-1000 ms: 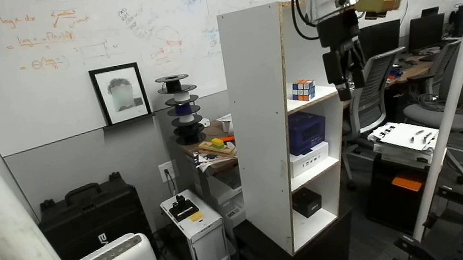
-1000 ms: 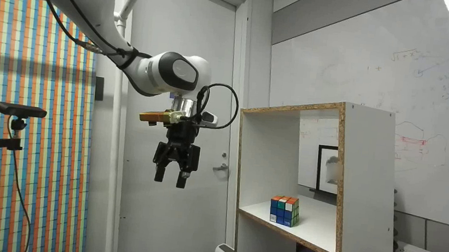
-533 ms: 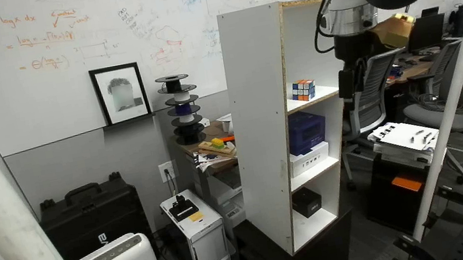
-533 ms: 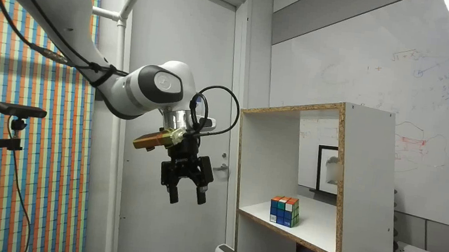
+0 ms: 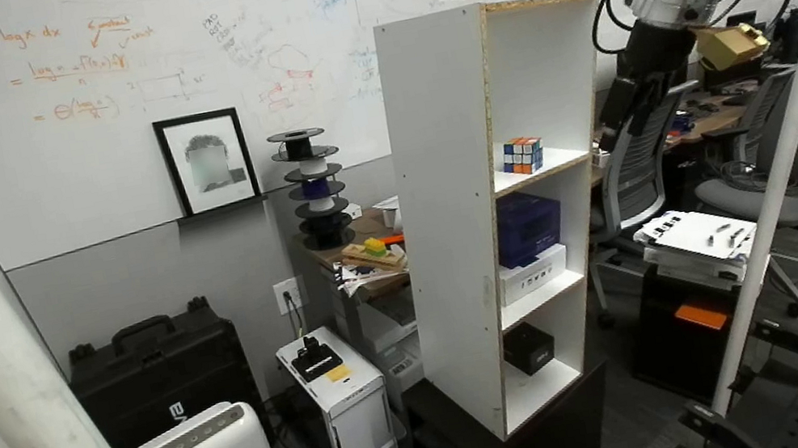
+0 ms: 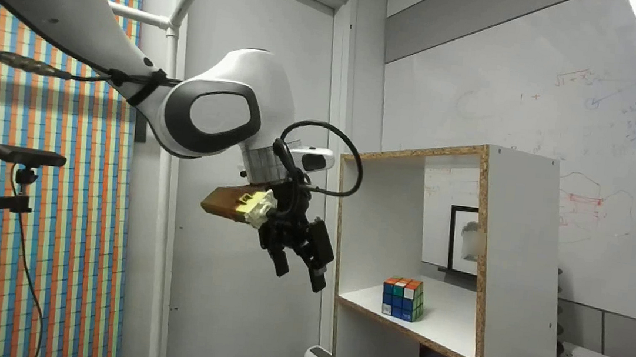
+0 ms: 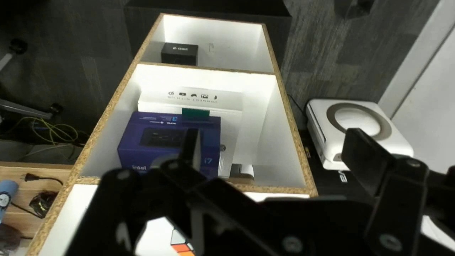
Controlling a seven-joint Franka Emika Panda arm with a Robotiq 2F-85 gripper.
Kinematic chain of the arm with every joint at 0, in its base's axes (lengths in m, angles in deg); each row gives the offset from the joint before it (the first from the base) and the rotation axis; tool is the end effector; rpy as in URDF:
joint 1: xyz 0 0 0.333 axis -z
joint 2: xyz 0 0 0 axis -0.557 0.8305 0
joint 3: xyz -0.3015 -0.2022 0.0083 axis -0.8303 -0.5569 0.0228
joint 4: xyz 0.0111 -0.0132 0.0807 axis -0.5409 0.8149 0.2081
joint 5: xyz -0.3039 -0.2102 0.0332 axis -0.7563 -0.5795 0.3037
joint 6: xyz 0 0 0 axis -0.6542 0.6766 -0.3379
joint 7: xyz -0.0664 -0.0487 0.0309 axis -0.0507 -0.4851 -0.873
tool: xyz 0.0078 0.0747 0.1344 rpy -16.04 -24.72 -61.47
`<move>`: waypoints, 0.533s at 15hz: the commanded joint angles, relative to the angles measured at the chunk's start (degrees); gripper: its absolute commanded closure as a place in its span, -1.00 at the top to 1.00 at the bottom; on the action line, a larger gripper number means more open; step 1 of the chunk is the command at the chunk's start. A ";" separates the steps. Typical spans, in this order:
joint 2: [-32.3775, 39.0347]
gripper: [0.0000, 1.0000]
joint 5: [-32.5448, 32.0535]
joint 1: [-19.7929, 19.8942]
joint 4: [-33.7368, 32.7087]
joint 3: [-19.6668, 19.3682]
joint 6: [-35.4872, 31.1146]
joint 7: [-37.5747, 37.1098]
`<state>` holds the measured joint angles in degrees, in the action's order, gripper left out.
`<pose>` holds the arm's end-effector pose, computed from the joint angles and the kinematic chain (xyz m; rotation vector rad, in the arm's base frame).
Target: Put the rubix cube on the top of the shelf
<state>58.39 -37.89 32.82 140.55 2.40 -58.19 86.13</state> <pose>0.3545 -0.0535 0.4147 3.0772 0.1760 0.4847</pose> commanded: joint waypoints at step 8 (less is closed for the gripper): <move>6.36 1.00 16.48 -7.88 -9.55 -13.80 1.75 27.20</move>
<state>59.40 -24.74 27.24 136.08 -10.59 -56.66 109.10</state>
